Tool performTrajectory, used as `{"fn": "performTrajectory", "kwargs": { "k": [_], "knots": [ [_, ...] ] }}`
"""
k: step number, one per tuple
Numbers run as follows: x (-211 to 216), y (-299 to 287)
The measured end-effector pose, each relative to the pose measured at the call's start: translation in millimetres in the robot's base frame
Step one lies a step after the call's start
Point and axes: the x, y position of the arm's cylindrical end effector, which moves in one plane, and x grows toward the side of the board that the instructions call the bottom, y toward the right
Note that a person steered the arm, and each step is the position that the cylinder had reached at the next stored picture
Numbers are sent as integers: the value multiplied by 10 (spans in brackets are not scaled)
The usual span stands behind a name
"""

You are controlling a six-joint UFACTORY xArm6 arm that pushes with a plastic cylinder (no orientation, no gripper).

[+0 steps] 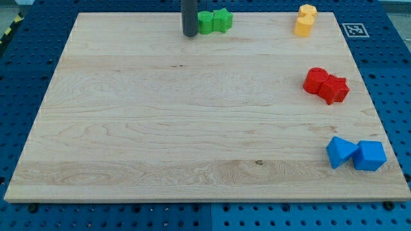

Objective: Push the green star closer to the yellow heart

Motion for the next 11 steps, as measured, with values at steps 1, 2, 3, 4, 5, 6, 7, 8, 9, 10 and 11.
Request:
{"fn": "performTrajectory", "kwargs": {
  "k": [1,2,3,4,5,6,7,8,9,10,11],
  "knots": [
    [-159,-210],
    [-343,-7],
    [-387,245],
    [-386,380],
    [-373,525],
    [-276,670],
    [-71,760],
    [113,818],
    [117,1038],
    [117,1424],
    [117,1763]
  ]
}}
